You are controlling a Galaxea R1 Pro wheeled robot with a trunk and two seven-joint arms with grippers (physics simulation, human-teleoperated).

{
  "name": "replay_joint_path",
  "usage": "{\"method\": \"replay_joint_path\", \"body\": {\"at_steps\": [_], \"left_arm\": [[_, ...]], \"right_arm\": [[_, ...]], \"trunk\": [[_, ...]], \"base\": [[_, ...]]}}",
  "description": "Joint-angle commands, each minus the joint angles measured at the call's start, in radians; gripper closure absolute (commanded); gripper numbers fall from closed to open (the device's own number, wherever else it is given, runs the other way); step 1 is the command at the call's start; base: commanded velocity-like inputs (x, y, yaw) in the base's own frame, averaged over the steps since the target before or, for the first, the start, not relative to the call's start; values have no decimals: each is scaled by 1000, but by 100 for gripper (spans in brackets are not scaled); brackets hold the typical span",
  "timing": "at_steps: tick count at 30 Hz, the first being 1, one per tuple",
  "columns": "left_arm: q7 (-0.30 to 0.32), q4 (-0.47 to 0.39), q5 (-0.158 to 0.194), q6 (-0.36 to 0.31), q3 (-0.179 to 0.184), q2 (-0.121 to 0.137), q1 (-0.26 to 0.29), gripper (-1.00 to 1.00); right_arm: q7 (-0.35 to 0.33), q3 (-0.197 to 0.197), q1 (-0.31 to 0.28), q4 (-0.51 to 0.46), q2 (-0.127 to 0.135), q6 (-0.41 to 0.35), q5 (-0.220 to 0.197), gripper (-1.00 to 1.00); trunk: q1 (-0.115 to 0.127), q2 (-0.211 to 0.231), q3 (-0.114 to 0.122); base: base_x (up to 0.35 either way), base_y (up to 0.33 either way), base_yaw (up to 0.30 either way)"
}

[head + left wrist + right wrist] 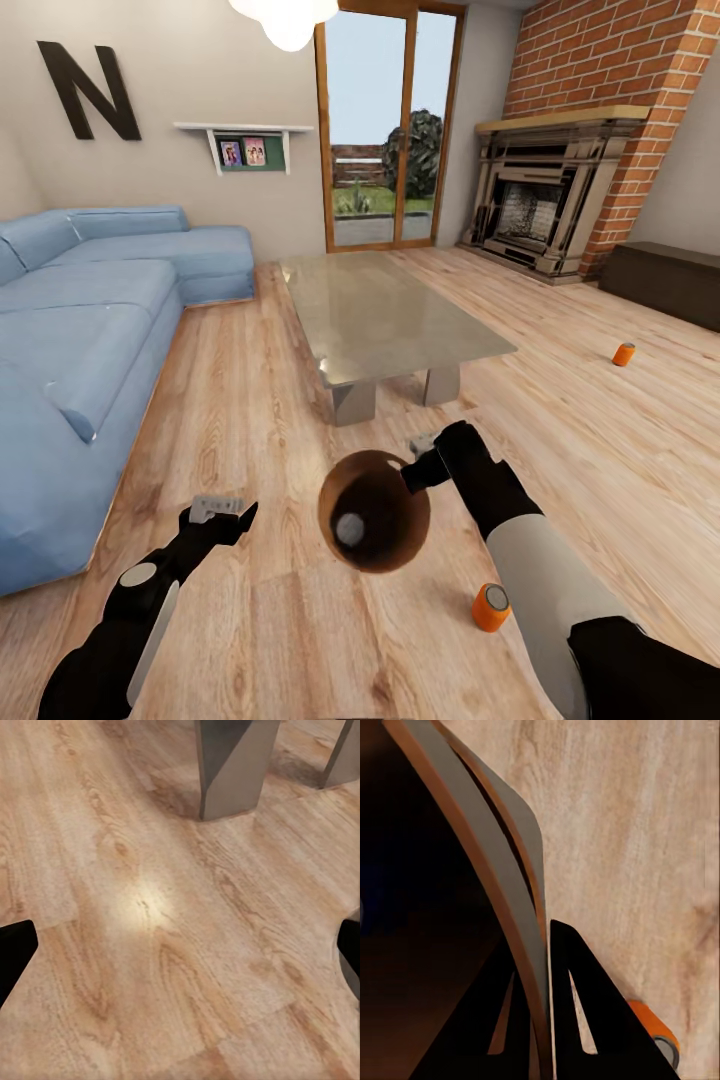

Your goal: Put the three can of soda from the living room inside the tash can in the kitchen.

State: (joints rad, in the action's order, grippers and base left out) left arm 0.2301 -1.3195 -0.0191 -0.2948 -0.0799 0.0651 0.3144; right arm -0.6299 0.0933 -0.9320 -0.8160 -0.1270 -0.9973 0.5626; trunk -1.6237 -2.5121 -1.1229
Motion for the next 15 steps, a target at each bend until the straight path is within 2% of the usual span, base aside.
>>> {"method": "replay_joint_path", "body": {"at_steps": [1, 15], "left_arm": [[0, 0, 0, 0, 0, 0, 0, -100], [0, 0, -1, 1, 0, -1, 0, -100]], "right_arm": [[-10, -1, 0, 0, -1, -21, -79, 100], [-10, -1, 0, 0, 0, -18, -79, 100]], "trunk": [[0, 0, 0], [0, 0, 0]], "base": [[0, 0, 0], [0, 0, 0]]}}
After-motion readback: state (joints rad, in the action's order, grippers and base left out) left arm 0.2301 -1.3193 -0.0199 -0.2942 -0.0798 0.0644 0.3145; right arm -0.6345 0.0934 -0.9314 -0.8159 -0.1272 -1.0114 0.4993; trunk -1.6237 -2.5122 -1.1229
